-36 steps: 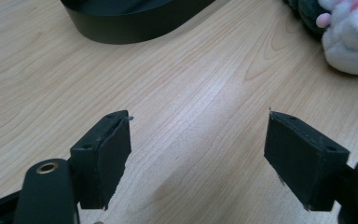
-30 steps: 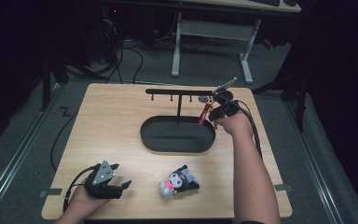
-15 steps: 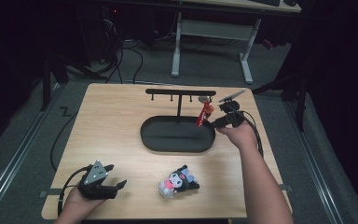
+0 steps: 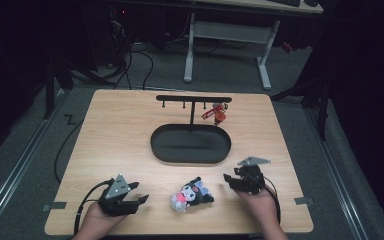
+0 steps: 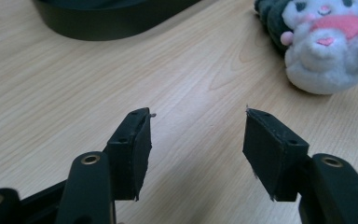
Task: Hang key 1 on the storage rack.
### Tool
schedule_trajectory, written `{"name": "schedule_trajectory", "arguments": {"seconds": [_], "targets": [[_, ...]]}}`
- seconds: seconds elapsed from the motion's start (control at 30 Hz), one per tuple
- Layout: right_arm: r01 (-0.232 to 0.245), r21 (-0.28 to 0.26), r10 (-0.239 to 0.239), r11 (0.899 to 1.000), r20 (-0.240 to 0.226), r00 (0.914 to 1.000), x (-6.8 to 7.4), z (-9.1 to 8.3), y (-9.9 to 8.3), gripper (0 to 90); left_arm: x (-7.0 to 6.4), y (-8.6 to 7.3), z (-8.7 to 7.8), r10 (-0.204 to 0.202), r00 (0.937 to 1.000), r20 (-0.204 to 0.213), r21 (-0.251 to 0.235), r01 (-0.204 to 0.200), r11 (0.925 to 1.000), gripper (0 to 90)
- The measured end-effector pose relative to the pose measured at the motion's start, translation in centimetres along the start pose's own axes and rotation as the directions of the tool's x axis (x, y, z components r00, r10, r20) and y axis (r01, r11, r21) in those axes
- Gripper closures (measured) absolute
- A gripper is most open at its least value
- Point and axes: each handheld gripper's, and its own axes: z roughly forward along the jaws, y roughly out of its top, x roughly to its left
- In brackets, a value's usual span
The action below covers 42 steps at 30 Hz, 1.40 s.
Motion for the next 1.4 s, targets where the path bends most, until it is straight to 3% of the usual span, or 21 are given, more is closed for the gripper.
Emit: {"name": "schedule_trajectory", "arguments": {"seconds": [0.03,0.1,0.13,0.23,0.4,0.5,0.6,0.73,0.8,0.9,1.17,1.4], "targets": [[-0.038,-0.085,0.035,0.996,-0.035,0.9988,0.3,-0.9,-2.5,51.4,-0.6,0.5,0.5,0.008,0.9997,-0.023,0.013,-0.008,0.9999,43.9],[-0.047,-0.087,0.043,0.995,-0.053,0.9977,0.3,-1.3,-2.8,50.2,-0.7,0.7,0.6,0.004,0.9994,-0.033,0.024,-0.003,0.9997,49.9],[-0.031,-0.119,0.029,0.992,-0.018,0.9994,0.3,-2.3,-3.4,50.4,-0.9,1.0,0.8,-0.012,0.9991,-0.04,0.007,0.013,0.9999,52.7],[-0.062,-0.137,0.061,0.989,-0.013,0.998,-0.3,-3.0,-4.3,46.3,-0.7,1.4,0.8,-0.033,0.9991,-0.026,-0.007,0.033,0.9994,60.1],[-0.092,-0.141,0.096,0.986,0.021,0.9951,-0.8,-3.2,-5.4,41.3,-0.7,2.0,1.0,-0.034,0.9991,-0.025,-0.015,0.033,0.9993,67.1],[-0.117,-0.153,0.116,0.981,-0.014,0.9932,-1.1,-3.3,-6.0,38.6,-1.2,2.3,1.6,-0.016,0.9994,-0.03,-0.018,0.016,0.9997,71.7],[-0.112,-0.174,0.117,0.978,0.017,0.993,-1.0,-3.5,-6.2,36.0,-1.8,2.6,2.6,-0.008,0.9993,-0.036,-0.008,0.008,0.9999,75.1],[-0.102,-0.194,0.116,0.976,0.063,0.9912,-0.8,-3.3,-5.8,31.8,-3.1,2.8,3.1,0.037,0.9987,-0.035,0.001,-0.037,0.9993,79.1],[-0.093,-0.195,0.109,0.976,0.069,0.9917,-0.6,-3.1,-5.8,31.0,-3.2,2.8,3.1,0.039,0.9986,-0.034,0.001,-0.039,0.9992,79.2],[-0.046,-0.197,0.061,0.979,0.073,0.9955,-0.3,-2.8,-5.8,25.3,-4.0,3.0,3.4,0.058,0.9978,-0.032,0.003,-0.058,0.9983,80.6],[-0.024,-0.189,0.043,0.982,0.098,0.9942,0.0,-2.8,-5.8,22.0,-4.6,2.8,3.8,0.086,0.9962,-0.016,0.039,-0.085,0.9956,83.5],[0.001,-0.184,0.016,0.983,0.093,0.9955,0.5,-2.5,-5.5,21.9,-4.9,2.8,3.5,0.098,0.9951,-0.01,0.021,-0.098,0.995,89.3]]}}
